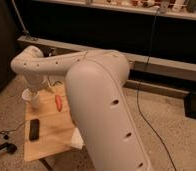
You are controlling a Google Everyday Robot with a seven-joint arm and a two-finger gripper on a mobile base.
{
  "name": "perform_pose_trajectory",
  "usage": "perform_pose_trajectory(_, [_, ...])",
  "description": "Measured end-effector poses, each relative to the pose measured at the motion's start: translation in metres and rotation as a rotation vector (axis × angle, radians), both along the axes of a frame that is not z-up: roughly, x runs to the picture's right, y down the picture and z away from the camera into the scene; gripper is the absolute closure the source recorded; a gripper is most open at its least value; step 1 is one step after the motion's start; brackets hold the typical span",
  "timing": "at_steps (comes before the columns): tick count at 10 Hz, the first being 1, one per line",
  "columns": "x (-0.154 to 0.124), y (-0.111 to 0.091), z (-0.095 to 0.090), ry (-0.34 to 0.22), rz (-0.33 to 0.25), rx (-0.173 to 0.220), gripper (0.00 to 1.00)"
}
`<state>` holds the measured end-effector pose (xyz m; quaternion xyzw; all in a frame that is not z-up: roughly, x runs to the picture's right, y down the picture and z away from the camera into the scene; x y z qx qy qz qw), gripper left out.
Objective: Drag the pepper across the table
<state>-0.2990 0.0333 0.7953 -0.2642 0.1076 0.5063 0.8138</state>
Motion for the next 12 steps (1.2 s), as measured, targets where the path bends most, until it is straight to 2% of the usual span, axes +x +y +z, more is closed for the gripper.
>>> perform_pose_trajectory(2, [0.002,-0.005,0.023,0.027,-0.014,0.011,0.35])
perform_pose_trajectory(5, [0.017,-0.01,0.057,0.08,0.003,0.009,0.35])
perform_pose_trajectory(8, [0.042,0.0,0.091,0.133,0.054,-0.04,0.35])
perform_pose_trajectory(9, [0.051,0.009,0.103,0.149,0.074,-0.065,0.35])
perform_pose_trajectory(12, [0.054,0.034,0.122,0.155,0.09,-0.112,0.35])
